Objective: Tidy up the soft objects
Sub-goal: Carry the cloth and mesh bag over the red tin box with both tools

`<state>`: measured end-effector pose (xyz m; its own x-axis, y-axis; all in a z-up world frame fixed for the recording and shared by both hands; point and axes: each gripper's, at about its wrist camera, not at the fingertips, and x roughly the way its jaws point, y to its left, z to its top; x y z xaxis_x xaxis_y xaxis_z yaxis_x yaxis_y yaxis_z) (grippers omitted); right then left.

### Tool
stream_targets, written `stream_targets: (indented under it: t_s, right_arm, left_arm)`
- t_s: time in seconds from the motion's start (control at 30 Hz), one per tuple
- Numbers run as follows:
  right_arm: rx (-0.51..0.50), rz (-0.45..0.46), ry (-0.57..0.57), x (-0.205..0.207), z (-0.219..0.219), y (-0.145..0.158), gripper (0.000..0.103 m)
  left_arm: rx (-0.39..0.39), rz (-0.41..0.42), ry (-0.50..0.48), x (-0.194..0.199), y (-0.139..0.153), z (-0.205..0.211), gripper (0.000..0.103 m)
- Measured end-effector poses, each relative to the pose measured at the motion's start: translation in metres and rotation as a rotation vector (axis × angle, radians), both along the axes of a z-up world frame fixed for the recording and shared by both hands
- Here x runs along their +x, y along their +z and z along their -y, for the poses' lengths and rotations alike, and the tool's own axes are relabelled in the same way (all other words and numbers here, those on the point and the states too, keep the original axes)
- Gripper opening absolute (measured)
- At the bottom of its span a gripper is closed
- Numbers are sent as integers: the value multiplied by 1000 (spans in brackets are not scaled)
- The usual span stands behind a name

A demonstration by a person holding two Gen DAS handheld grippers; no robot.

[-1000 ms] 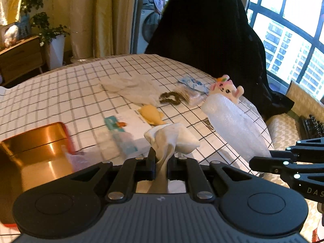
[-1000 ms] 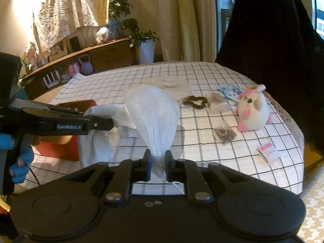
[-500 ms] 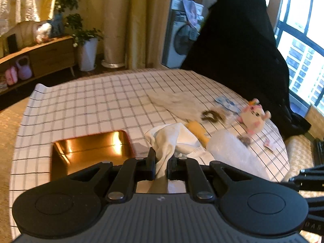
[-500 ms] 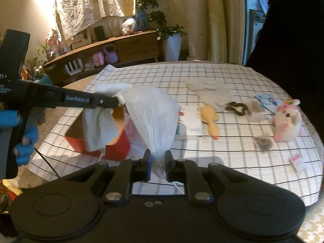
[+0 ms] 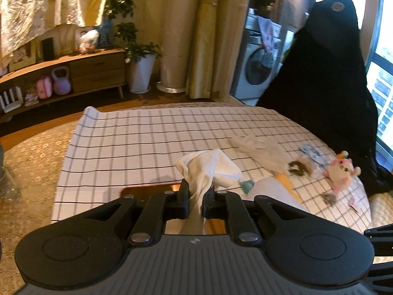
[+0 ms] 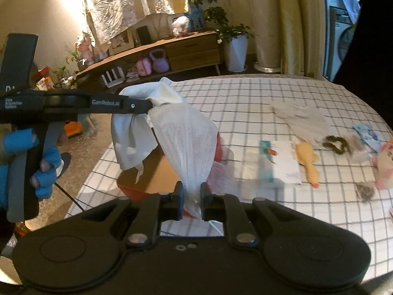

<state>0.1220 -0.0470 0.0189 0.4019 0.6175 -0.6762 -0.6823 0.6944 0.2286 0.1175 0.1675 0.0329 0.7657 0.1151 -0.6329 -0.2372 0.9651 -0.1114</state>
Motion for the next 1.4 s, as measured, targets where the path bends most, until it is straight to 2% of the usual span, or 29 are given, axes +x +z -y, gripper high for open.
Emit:
stream_targets:
  t_s: [0.2, 0.4, 0.57, 0.97, 1.1, 1.23, 1.4]
  right_arm:
    - [36, -64, 18, 15, -39, 0, 12]
    - [30, -150, -10, 40, -73, -22, 12]
    - [28, -177, -51, 64, -96, -37, 12]
    - [-133, -241, -72, 80, -116, -104, 12]
    - [-171, -238, -59, 75, -121, -112, 12]
    - [-219, -215, -32, 67, -129, -113, 13]
    - [-257, -194, -8, 61, -131, -118, 14]
  left_arm:
    - [-1, -26, 53, 5, -11, -29, 10]
    - [-30, -61, 83, 16, -30, -50, 10]
    - [-53, -84, 92, 27, -46, -58, 10]
    - [-56, -200, 45, 49, -96, -54, 10]
    - [-77, -242, 27, 59, -110, -52, 10]
    - [-58, -284, 24, 67, -125, -50, 10]
    - [-70, -339, 11, 71, -141, -51, 10]
